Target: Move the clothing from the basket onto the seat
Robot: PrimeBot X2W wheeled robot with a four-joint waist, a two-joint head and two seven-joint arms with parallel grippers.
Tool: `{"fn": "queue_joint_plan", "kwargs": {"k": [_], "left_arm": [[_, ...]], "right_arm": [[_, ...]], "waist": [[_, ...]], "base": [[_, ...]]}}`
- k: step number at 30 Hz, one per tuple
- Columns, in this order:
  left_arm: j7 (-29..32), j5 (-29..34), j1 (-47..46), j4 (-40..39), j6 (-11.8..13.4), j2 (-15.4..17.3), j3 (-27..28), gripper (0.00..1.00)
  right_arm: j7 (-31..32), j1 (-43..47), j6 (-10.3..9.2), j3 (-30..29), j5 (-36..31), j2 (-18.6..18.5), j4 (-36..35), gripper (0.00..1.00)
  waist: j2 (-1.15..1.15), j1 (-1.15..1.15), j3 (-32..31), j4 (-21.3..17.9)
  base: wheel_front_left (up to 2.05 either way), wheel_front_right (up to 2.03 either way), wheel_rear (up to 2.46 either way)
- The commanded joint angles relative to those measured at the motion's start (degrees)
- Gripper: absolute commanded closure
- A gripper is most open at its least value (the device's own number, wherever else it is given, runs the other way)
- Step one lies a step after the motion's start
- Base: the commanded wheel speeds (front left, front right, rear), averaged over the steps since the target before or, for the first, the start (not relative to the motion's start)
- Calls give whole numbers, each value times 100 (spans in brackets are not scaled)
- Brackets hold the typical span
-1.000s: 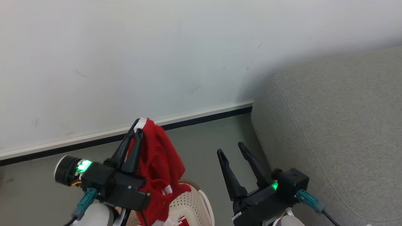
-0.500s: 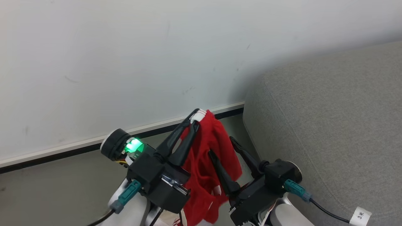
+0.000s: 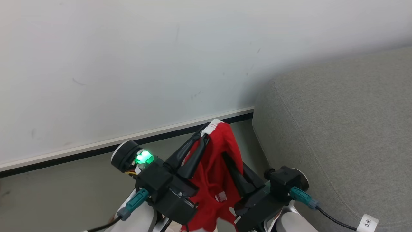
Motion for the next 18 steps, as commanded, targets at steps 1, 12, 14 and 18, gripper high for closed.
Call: {"fn": "queue_joint_plan", "kwargs": {"k": [1,12,14,18], "left_arm": [[-29,-93,76,67,-6,18,48,69],[-29,-235,4,303,-19,29,121,0],[-29,-243,-9,291,-25,30,113,0],[-28,-252,-42,283,-44,66,82,0]], "right_arm": [[-11,55,4,-28,32,6,-28,100],[-11,149,4,-704,-132,67,-157,100],[-11,146,4,-825,-180,70,-209,100],[-11,160,4,-1094,-191,95,-321,100]], "waist": [[0,0,6,4],[0,0,140,-79],[0,0,187,-153],[0,0,303,-370]], "base": [[0,0,0],[0,0,0],[0,0,0],[0,0,0]]}}
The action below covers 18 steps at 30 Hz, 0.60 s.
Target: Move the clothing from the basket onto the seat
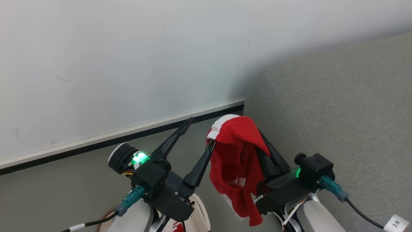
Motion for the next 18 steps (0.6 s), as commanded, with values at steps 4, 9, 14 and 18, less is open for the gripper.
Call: {"fn": "queue_joint_plan", "kwargs": {"k": [4,9,14,18], "left_arm": [[-28,-16,-104,-9,-22,64,-46,0],[-25,11,-207,-4,-37,84,-123,0],[-24,28,-334,38,-46,143,-168,0],[-24,24,-410,76,-69,187,-242,0]], "right_arm": [[-10,61,4,-275,-64,9,-119,100],[-10,32,4,-460,-96,45,-220,100],[-10,12,4,-637,-137,128,-320,100],[-10,19,4,-770,-160,196,-390,100]], "waist": [[0,0,241,-450],[0,0,432,-796],[0,0,631,-1253],[0,0,759,-1586]], "base": [[0,0,0],[0,0,0],[0,0,0],[0,0,0]]}}
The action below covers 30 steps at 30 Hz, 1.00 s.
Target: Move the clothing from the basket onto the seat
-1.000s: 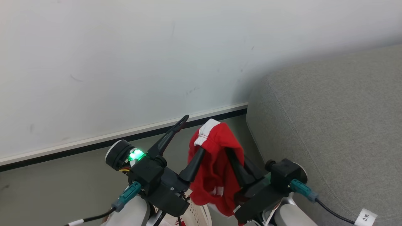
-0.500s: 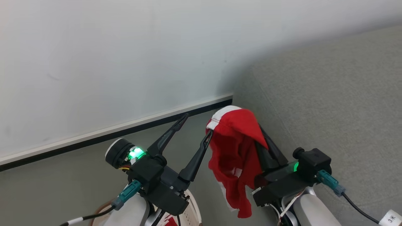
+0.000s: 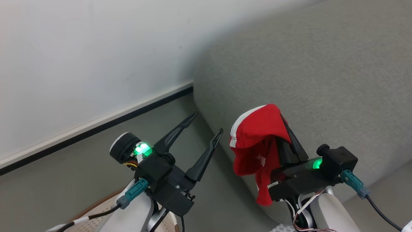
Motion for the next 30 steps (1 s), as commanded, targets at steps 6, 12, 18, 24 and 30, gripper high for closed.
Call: {"fn": "queue_joint_plan", "kwargs": {"k": [6,12,18,24,30], "left_arm": [[-9,-31,-209,79,-35,58,-146,0],[-12,-132,-440,234,-70,25,-383,0],[-15,-186,-585,341,-76,28,-535,0],[-16,-223,-696,387,-79,52,-625,0],[86,-173,-892,390,-85,130,-739,0]], "right_arm": [[-11,13,4,-177,-82,106,-128,100],[-11,156,4,-435,-165,152,-286,100],[-11,222,4,-580,-208,184,-397,100],[-11,190,4,-680,-86,193,-474,100],[-11,-312,4,-1008,336,194,-606,100]], "waist": [[0,0,420,-705],[0,0,535,-760],[0,0,644,-785],[0,0,804,-790],[0,0,1197,-803]], "base": [[0,0,0],[0,0,0],[0,0,0],[0,0,0],[0,0,0]]}}
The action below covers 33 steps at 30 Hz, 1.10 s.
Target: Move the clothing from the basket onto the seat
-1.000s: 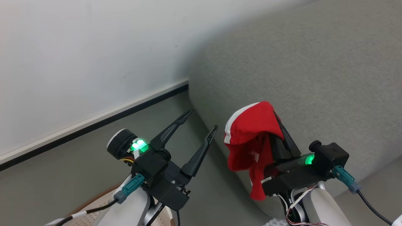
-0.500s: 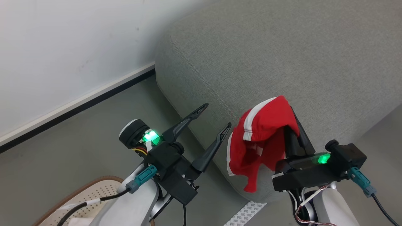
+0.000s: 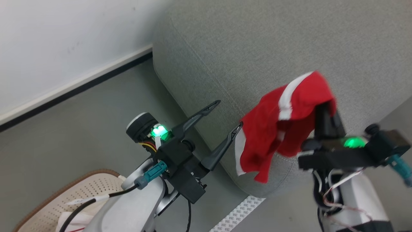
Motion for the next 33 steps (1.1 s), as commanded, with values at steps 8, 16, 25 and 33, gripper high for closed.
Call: {"fn": "queue_joint_plan", "kwargs": {"k": [8,16,25,33], "left_arm": [[515,170,-628,-326,-6,261,-252,0],[955,72,-1721,-686,-10,516,-963,0],[1145,-103,-2414,-849,-11,668,-1406,0],[1267,-148,-2616,-921,-12,768,-1531,0]], "right_arm": [[-11,-1384,4,-782,904,-208,-98,100],[-11,-2872,4,-1734,1699,-989,328,100],[-10,-4584,4,-2323,1991,-2272,1690,100],[-10,-5187,4,-1791,2044,-2449,3238,100]], "waist": [[-1,0,1176,16],[-1,0,2452,372],[-1,0,3236,589],[-1,0,3532,661]], "base": [[0,0,0],[0,0,0],[0,0,0],[0,0,0]]}}
